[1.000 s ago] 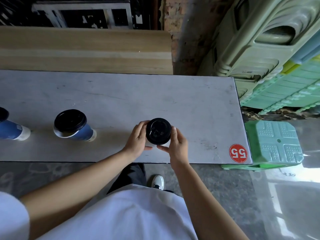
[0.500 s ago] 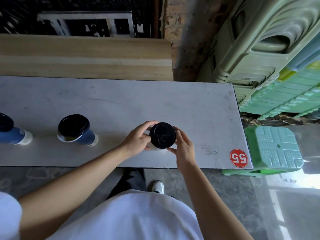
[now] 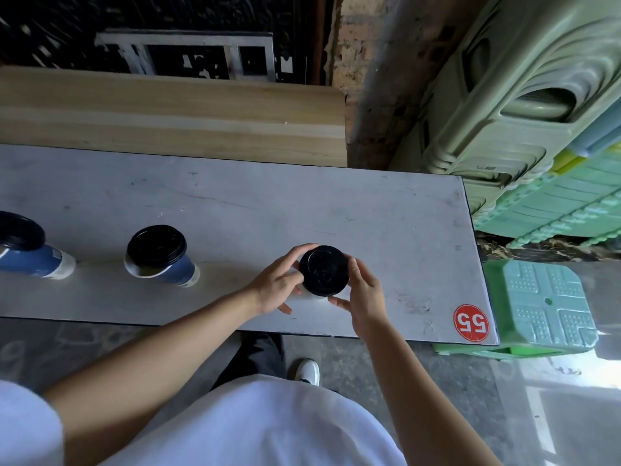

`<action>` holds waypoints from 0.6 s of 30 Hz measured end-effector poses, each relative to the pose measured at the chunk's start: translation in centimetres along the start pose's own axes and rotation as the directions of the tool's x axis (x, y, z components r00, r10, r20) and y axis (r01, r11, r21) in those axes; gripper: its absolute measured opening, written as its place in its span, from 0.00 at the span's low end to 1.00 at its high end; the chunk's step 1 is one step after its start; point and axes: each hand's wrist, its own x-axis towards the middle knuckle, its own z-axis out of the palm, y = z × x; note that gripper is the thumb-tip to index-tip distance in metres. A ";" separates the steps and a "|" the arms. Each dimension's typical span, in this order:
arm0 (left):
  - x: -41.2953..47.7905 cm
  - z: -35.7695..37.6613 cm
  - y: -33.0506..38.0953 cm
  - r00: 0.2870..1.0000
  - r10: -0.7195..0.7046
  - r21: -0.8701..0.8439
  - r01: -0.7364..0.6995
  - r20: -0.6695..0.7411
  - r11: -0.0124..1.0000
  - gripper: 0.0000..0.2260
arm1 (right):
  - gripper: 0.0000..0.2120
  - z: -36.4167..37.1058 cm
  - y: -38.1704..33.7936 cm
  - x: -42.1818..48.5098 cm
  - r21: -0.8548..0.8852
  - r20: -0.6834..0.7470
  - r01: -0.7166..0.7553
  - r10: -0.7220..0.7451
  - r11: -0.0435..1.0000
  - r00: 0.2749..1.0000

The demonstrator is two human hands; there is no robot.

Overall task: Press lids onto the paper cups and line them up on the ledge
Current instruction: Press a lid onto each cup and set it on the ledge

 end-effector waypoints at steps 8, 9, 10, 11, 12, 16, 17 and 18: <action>0.0 0.4 -0.4 0.999 -0.053 -0.105 0.052 -0.009 0.993 0.25 | 0.16 -0.1 -0.1 -0.4 0.063 0.070 -0.045 0.040 0.997 0.997; -0.1 0.6 -0.5 0.999 -0.040 -0.137 0.037 -0.018 0.990 0.26 | 0.16 -0.1 0.0 -0.4 0.066 0.082 -0.048 0.042 0.997 0.996; -0.2 0.8 -0.7 0.999 -0.039 -0.175 0.034 -0.026 0.984 0.28 | 0.16 -0.2 0.1 -0.3 0.066 0.092 -0.051 0.045 0.997 0.995; -0.3 1.0 -0.8 0.999 -0.043 -0.212 0.034 -0.034 0.977 0.29 | 0.16 -0.2 0.2 -0.3 0.065 0.104 -0.053 0.046 0.997 0.994; -0.4 1.2 -0.9 0.998 -0.042 -0.245 0.029 -0.048 0.969 0.28 | 0.16 -0.2 0.2 -0.2 0.062 0.120 -0.051 0.043 0.997 0.992; -0.9 1.4 -1.4 0.990 -0.053 -0.344 0.004 -0.132 0.939 0.22 | 0.17 -0.4 0.6 0.3 0.044 0.167 -0.057 0.048 0.997 0.985; -1.2 1.3 -1.4 0.987 -0.060 -0.360 0.001 -0.151 0.933 0.22 | 0.17 -0.5 0.8 0.4 0.036 0.180 -0.070 0.063 0.997 0.982; -1.4 1.2 -1.5 0.983 -0.066 -0.371 -0.002 -0.170 0.928 0.22 | 0.19 -0.5 1.0 0.5 0.025 0.200 -0.085 0.078 0.996 0.977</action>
